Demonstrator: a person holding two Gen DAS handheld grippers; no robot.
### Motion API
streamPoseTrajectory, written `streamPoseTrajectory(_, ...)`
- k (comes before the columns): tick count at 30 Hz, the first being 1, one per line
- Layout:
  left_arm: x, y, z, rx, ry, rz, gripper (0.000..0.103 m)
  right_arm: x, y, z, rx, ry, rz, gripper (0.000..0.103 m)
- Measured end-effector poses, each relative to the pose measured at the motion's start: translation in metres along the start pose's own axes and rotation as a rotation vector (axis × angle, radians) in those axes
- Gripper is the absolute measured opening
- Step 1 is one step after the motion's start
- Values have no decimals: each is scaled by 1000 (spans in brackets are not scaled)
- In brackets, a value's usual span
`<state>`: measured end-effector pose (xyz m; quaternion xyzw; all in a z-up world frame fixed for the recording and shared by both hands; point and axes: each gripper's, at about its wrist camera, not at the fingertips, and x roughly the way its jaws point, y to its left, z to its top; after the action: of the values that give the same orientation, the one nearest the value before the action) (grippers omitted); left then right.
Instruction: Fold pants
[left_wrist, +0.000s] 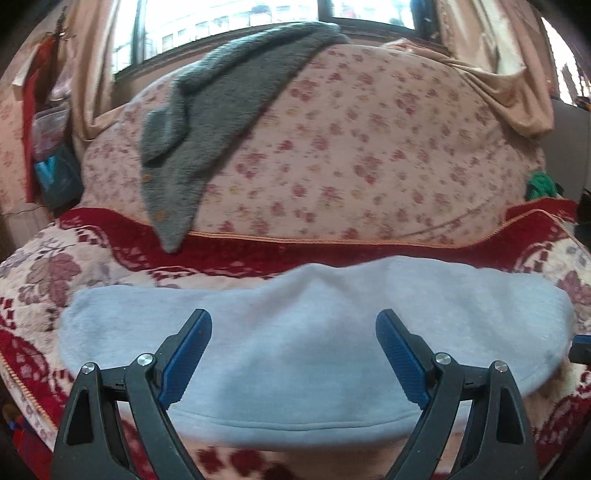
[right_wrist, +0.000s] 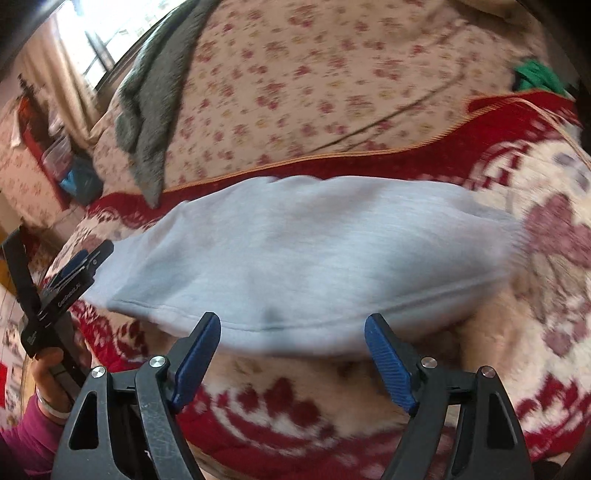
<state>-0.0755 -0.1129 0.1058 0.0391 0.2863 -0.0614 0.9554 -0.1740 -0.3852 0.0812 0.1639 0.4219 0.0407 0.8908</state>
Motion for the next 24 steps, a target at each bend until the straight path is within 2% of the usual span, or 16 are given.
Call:
streamPoseTrajectory(6, 5, -39, -3, 43, 9, -79, 90, -12, -62, -13, 138, -12, -75, 87)
streamPoseTrajectory(10, 7, -63, -6, 81, 19, -118, 90, -8, -87, -15, 213, -13, -81, 87)
streamPoseTrajectory(15, 9, -83, -14, 127, 27, -141, 90, -4, -114, -4, 369, -54, 33, 87)
streamPoseTrajectory(17, 11, -86, -16, 135, 38, -139, 90, 4, -127, 5, 445, -62, 65, 91)
streamPoseTrajectory(20, 14, -84, -18, 129, 52, -136, 90, 29, -150, 6, 622, 27, 132, 93)
streamPoseTrajectory(23, 18, -77, -20, 112, 60, -126, 90, 41, -165, -6, 764, 11, 246, 94)
streamPoseTrajectory(24, 19, -76, -20, 109, 67, -123, 90, 44, -166, -7, 771, 3, 252, 94)
